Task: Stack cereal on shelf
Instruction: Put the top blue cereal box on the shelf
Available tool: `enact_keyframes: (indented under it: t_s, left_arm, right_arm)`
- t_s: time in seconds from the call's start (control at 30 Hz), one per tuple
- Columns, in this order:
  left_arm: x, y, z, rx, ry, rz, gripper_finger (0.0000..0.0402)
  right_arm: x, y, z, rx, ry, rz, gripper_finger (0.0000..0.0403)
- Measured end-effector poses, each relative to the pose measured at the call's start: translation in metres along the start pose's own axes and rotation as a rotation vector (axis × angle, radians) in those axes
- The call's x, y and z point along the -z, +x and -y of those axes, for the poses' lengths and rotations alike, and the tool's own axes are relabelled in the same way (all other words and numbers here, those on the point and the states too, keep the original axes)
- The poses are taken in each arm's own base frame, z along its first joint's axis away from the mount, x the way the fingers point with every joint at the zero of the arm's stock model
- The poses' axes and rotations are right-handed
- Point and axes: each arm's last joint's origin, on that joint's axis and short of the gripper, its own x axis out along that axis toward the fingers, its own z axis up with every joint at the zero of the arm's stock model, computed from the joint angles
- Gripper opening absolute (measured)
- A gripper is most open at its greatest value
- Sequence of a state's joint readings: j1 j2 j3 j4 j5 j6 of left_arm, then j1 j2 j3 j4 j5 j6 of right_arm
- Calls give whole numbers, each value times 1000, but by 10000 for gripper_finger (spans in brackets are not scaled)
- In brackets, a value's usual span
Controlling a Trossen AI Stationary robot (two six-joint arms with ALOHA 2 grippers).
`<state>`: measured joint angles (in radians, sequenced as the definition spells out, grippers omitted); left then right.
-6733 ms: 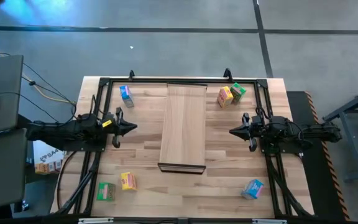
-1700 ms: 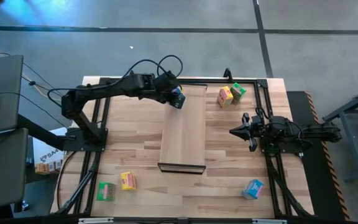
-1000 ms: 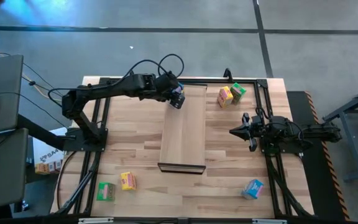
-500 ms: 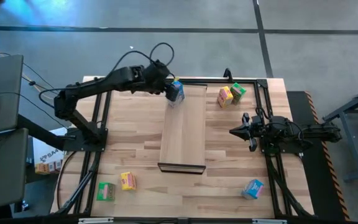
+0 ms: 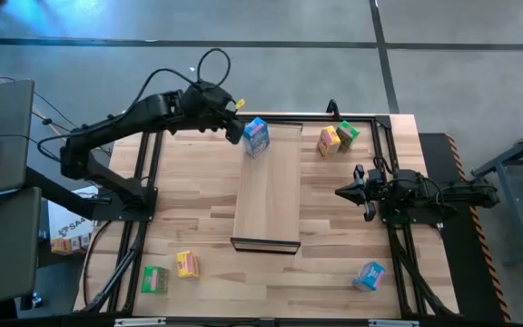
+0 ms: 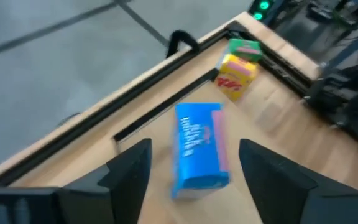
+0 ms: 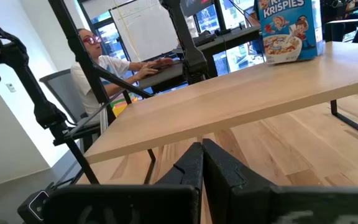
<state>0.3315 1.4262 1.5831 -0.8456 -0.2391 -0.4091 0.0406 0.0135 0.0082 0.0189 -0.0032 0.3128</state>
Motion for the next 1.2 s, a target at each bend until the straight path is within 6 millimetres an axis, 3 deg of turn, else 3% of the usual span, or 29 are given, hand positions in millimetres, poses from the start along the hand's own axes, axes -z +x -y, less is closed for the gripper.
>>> enact_keyframes:
  t_s: [0.07, 0.23, 0.27, 0.47, 0.67, 0.93, 1.2]
  left_arm:
    - [11, 2, -5, -34, -12, -18, 179]
    - [39, 6, -22, -59, -111, 33, 27]
    - [44, 9, -26, -45, -143, 57, 15]
    - [78, 37, -45, 69, -315, 64, 2]
    - [96, 62, -44, 118, -385, 48, 1]
    - [97, 81, -33, 178, -435, 100, 0]
    - [103, 83, -23, 215, -463, 51, 0]
  right_arm:
    - [0, 0, 0, 0, 0, 0, 0]
    - [0, 0, 0, 0, 0, 0, 0]
    - [0, 0, 0, 0, 0, -1, 0]
    - [0, 0, 0, 0, 0, -1, 0]
    - [0, 0, 0, 0, 0, 0, 0]
    - [0, 0, 0, 0, 0, -1, 0]
    - [0, 0, 0, 0, 0, -1, 0]
